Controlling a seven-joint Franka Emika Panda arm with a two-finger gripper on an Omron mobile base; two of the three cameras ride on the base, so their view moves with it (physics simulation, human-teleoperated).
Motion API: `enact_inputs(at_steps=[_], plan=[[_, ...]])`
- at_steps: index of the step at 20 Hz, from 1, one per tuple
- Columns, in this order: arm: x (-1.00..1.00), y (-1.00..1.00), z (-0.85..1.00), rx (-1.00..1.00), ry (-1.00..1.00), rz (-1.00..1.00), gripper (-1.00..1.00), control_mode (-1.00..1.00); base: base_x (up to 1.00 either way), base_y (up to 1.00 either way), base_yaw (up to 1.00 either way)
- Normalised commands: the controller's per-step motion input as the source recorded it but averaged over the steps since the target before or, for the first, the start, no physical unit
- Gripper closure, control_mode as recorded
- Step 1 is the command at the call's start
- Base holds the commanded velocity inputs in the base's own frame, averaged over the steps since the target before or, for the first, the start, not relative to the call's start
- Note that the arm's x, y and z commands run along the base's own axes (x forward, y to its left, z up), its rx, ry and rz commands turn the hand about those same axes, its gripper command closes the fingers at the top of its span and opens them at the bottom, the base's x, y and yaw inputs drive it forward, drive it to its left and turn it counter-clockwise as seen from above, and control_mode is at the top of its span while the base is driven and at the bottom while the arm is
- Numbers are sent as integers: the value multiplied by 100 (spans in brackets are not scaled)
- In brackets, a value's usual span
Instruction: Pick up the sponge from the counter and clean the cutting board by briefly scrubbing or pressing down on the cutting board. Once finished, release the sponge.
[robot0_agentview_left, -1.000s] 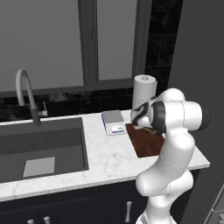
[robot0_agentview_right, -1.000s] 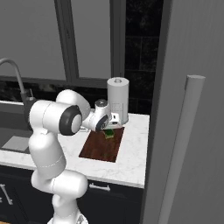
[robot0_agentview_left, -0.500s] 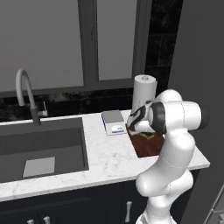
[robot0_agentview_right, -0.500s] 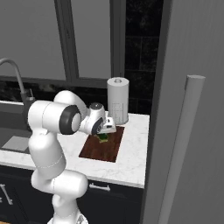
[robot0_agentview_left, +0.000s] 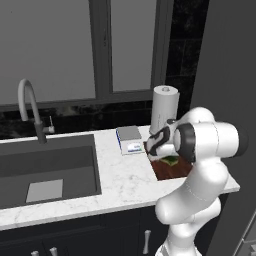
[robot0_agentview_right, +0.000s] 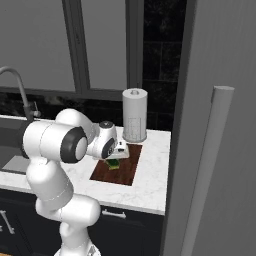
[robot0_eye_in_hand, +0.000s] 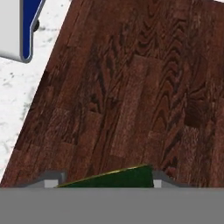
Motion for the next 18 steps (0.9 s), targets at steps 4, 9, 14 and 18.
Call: enact_inputs(at_steps=[4, 9, 14, 18], plan=[[-50, 10, -23, 0, 9, 0, 100, -100, 0, 0, 0], [-53, 8, -25, 0, 12, 1, 100, -100, 0, 0, 0], [-55, 8, -24, 0, 13, 1, 100, -100, 0, 0, 0], [-40, 6, -24, 0, 14, 0, 100, -100, 0, 0, 0]])
